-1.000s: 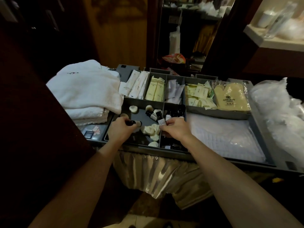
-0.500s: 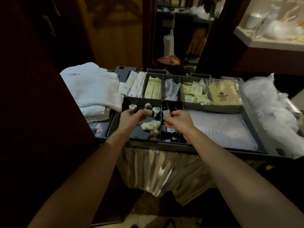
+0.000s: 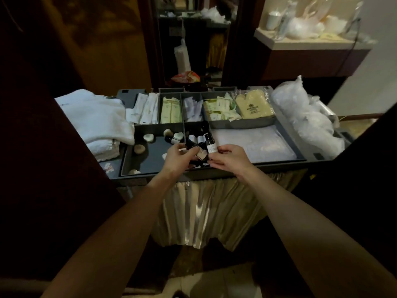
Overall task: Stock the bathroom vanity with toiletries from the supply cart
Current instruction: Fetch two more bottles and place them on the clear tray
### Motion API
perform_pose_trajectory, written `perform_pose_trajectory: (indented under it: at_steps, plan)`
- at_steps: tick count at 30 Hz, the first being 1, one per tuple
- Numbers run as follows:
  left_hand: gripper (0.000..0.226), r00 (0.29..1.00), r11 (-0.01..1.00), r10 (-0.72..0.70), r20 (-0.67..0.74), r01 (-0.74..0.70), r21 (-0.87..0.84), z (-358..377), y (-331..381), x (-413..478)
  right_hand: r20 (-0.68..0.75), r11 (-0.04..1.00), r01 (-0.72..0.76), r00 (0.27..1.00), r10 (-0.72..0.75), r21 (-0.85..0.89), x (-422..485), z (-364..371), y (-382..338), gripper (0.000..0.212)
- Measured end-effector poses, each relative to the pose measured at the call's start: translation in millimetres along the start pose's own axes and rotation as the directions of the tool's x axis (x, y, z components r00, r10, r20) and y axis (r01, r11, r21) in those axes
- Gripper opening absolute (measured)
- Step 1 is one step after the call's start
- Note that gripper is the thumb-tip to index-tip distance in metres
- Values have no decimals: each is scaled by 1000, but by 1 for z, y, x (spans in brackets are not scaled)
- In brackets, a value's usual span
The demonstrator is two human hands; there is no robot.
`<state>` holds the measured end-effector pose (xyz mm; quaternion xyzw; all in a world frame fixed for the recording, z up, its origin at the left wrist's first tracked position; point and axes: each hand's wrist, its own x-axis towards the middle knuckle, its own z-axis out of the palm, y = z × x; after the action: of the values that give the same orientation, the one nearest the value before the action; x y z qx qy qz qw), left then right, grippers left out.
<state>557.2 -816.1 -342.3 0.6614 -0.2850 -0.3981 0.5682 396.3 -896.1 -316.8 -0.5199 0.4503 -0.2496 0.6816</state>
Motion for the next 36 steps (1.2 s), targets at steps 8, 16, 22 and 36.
perform_pose_trajectory:
  at_steps: [8, 16, 22, 36]
  plan:
    - [20, 987, 988, 24, 159, 1, -154, 53, 11, -48, -40, 994, 48, 998, -44, 95, -69, -35, 4, 17]
    - [37, 909, 977, 20, 417, 71, -200, 127, 3, -132, -195, 964, 148, 975, -105, 220, -164, -106, 39, 17]
    - [44, 811, 976, 16, 585, 115, -186, 184, 9, -206, -315, 942, 215, 940, -128, 257, -250, -163, 62, 25]
    - [28, 471, 996, -29, 882, -58, 63, 301, 33, -368, -810, 857, 469, 575, -114, 213, -472, -221, 98, 30]
